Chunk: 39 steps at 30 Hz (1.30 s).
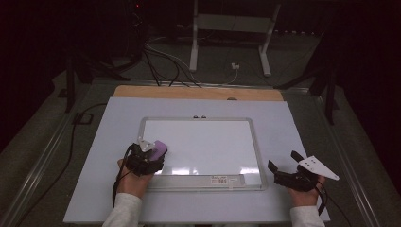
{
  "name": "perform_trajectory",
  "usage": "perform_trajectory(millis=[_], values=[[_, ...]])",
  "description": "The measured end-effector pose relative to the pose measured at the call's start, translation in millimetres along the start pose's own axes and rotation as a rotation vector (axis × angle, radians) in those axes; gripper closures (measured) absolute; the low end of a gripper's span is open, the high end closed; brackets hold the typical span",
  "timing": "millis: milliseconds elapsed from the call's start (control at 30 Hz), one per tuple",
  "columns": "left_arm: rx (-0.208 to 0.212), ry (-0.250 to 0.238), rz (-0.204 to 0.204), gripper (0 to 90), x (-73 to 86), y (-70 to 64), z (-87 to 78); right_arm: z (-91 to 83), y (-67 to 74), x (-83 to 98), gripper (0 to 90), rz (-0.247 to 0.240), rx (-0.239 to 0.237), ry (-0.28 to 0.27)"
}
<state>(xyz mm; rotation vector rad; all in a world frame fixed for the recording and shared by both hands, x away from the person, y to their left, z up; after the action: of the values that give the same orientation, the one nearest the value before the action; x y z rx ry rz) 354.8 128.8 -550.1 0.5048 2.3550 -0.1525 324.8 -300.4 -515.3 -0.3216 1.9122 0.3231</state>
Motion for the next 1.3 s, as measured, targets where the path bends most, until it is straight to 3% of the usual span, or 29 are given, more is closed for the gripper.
perform_trajectory(millis=[267,467,633,733,767,833,900,1000,1167,1300], values=[[-0.037,0.028,0.107,36.6,2.4,3.6,1.8,-0.2,-0.8,-0.1,0.1,-0.001,0.002,-0.001],[-0.047,0.025,0.135,39.5,1.0,5.7,-2.1,-0.1,-0.1,-0.5,0.1,-0.006,0.003,-0.003],[-0.034,0.048,0.147,38.9,3.9,6.2,0.5,-0.2,0.0,-0.3,0.1,-0.004,0.002,-0.003],[-0.052,0.075,0.149,35.9,4.1,11.2,3.6,0.2,0.6,-0.2,0.1,-0.005,0.001,-0.002],[-0.057,0.083,0.139,34.5,4.3,14.2,5.8,0.1,0.6,-0.2,0.1,-0.006,0.001,-0.001],[-0.014,0.112,0.103,39.3,8.4,15.9,10.4,-0.4,0.6,-0.5,0.1,-0.005,0.002,-0.003],[-0.033,0.130,0.093,45.1,14.7,15.6,14.2,-0.9,-0.2,-0.7,0.1,-0.003,0.004,-0.004],[-0.031,0.110,0.023,49.8,18.0,15.3,12.5,-0.7,-1.8,0.0,0.1,-0.002,0.007,-0.002],[-0.050,0.109,-0.036,52.1,23.5,14.1,2.9,-0.1,-0.2,0.0,0.1,-0.005,0.005,-0.001],[-0.059,0.091,-0.077,62.8,24.8,16.2,-5.5,-0.1,-0.1,0.0,0.1,-0.007,0.006,-0.001]])
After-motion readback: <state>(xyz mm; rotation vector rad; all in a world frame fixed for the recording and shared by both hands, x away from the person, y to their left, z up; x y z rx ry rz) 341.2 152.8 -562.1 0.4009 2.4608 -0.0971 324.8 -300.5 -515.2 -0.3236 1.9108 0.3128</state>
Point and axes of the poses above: each handheld gripper's, and its own axes: z roughly forward along the jaws, x roughly out of its underside, y roughly to its left, the point moved 9 cm from there along z, roughly forward along the jaws, and after that the axes turned 1 degree about z, right-handed, at the moved point
